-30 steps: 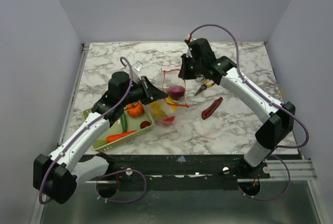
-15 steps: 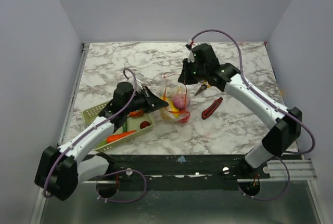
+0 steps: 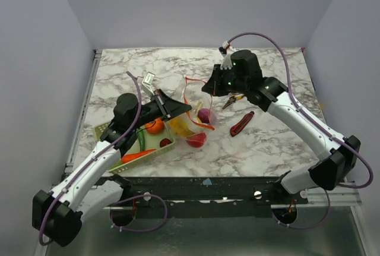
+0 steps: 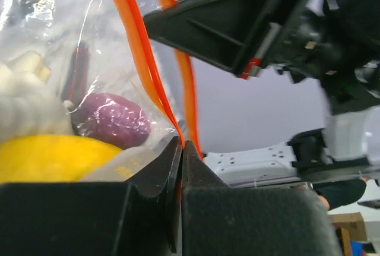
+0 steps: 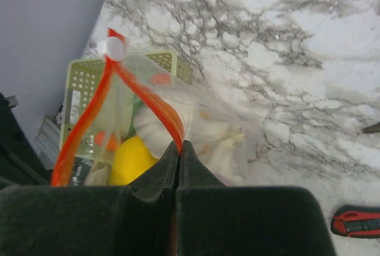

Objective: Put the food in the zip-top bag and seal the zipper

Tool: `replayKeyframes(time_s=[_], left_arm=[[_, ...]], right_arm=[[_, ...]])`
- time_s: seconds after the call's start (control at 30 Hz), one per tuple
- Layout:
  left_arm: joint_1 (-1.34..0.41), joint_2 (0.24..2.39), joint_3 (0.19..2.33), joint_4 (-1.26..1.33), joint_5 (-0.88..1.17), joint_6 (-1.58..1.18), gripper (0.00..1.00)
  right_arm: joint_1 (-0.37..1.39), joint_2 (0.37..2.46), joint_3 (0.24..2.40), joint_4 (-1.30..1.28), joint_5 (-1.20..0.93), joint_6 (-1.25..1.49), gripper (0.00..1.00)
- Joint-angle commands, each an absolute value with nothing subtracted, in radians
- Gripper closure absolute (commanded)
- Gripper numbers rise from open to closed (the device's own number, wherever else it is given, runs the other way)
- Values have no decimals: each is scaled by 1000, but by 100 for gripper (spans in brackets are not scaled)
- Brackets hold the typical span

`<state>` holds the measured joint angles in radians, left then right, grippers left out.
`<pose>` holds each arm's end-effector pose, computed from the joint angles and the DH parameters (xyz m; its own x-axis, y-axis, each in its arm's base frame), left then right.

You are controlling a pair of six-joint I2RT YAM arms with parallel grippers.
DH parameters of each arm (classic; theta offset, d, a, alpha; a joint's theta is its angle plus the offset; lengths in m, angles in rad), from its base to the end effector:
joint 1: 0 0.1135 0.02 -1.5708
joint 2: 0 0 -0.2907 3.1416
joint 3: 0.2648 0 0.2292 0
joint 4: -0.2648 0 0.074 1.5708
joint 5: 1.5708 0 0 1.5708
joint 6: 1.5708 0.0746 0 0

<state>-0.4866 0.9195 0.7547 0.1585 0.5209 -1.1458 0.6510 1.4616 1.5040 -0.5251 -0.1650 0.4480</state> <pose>0.1687 -0.1313 0.3667 -0.7726 -0.4853 -0.4095 0.3435 0.2229 -0.9123 0.2611 0.2143 0.4033 -0.6419 0.0482 -0.7653 -0.4831 0.7496 0.4524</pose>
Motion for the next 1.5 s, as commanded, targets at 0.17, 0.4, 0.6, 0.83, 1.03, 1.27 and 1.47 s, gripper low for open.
replayKeyframes(time_s=[0.17, 0.4, 0.6, 0.83, 1.03, 1.27, 1.47], left_arm=[[-518, 1001, 615, 247, 472, -1198, 100], [-528, 961, 681, 222, 471, -1123, 100], [-465, 946, 560, 403, 604, -1024, 59], [-225, 846, 471, 469, 813, -788, 28], [-72, 761, 599, 232, 769, -537, 15], [-79, 824, 510, 553, 947, -338, 30], [-110, 1010, 523, 552, 1143, -187, 53]], right_arm=[[655, 1509, 1494, -486, -174, 500, 100], [653, 1472, 1480, -452, -144, 399, 100], [649, 1486, 1398, -336, -285, 338, 100], [606, 1507, 1376, -325, -635, 240, 100], [546, 1563, 1373, -326, -840, 233, 100], [510, 1638, 1401, -334, -990, 232, 100], [503, 1696, 1453, -361, -1057, 233, 100]])
